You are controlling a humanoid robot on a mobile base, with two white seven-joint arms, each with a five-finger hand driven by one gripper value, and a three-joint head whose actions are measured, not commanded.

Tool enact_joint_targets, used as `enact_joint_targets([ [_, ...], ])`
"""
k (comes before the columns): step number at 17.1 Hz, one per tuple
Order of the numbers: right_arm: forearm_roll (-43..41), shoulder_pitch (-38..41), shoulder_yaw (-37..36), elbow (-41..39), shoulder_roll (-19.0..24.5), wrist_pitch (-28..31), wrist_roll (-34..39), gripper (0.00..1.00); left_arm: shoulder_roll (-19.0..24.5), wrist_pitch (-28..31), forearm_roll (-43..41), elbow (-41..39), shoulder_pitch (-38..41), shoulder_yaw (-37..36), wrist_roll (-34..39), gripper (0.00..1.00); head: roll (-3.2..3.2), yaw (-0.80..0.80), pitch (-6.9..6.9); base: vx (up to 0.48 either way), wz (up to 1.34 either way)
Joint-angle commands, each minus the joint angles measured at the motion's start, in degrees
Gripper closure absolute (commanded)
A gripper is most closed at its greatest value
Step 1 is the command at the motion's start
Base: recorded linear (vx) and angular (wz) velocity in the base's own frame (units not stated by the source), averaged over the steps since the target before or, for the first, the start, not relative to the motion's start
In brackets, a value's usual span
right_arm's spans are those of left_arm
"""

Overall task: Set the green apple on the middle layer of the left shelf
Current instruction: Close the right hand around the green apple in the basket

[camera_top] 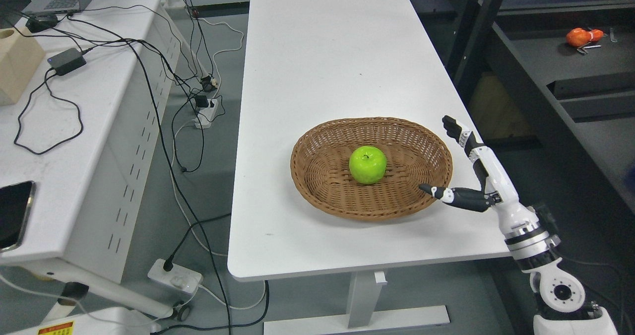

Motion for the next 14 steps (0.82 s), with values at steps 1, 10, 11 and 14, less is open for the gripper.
enact_joint_targets([
  [1,0.42,-5.41,12.17,-2.07,-12.34,-2.77,1.15,0.02,1.00,0.01,0.00,0.01,-0.70,0.00,0.04,0.00,0.00,0.00,0.00,0.301,-0.13],
  [10,25.36,-7.89,33.55,-1.46,-13.75,-4.36,2.29,0.02,1.00,0.01,0.00,0.01,-0.70,0.00,0.04,0.00,0.00,0.00,0.00,0.220,-0.07],
  [11,26.86,-8.06,33.64,-1.19,-14.62,-4.36,2.29,0.02,1.00,0.01,0.00,0.01,-0.70,0.00,0.04,0.00,0.00,0.00,0.00,0.085,0.00],
  [14,27.75,-8.59,33.55,-0.31,-16.39,-4.36,2.56,0.02,1.00,0.01,0.00,0.01,-0.70,0.00,0.04,0.00,0.00,0.00,0.00,0.069,0.00],
])
